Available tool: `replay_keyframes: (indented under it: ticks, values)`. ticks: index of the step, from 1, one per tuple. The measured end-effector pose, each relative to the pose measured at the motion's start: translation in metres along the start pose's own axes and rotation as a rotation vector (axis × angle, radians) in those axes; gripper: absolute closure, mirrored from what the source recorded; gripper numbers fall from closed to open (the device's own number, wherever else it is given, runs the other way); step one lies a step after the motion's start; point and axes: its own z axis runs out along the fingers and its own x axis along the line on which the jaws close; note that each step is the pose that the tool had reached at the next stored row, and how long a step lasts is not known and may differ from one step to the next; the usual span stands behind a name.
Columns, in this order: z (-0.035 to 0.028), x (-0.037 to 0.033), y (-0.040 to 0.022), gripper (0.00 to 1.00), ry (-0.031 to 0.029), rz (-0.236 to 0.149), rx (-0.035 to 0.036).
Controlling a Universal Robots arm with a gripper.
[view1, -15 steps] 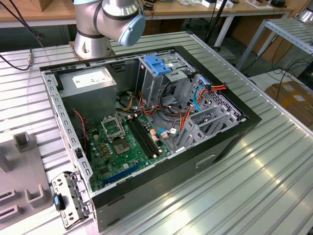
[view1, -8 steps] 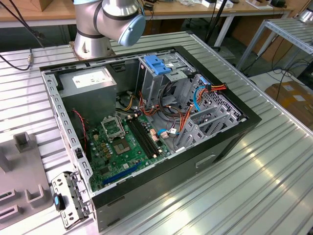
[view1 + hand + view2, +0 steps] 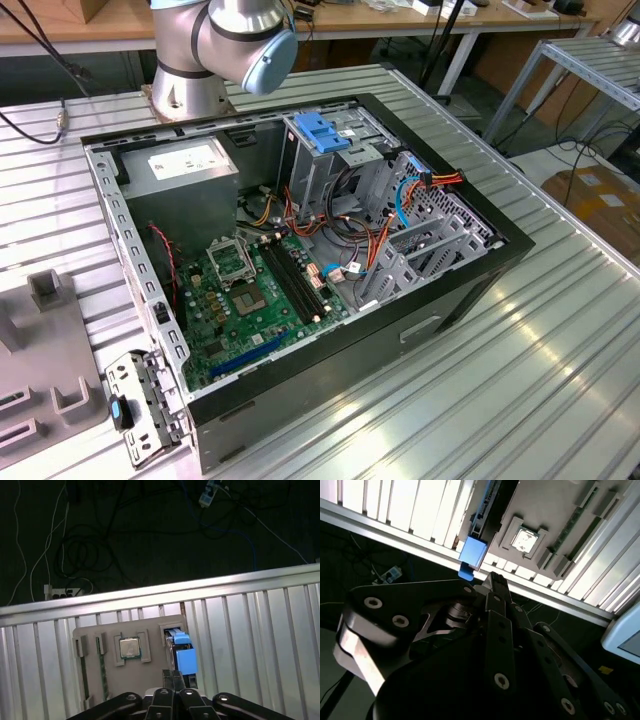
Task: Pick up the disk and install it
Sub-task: 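Pick up the disk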
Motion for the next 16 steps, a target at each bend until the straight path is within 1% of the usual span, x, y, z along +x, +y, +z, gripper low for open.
replay_keyframes:
  ticks: [12,13,16]
  values:
    - [0.0002,0.0,0.0,0.89,0.0001,-0.003,0.0001]
    - [0.0005,0.0,0.0,0.89,0.0003,-0.011,0.0012]
    - [0.0011,0.0,0.0,0.89,0.0008,-0.043,0.0092]
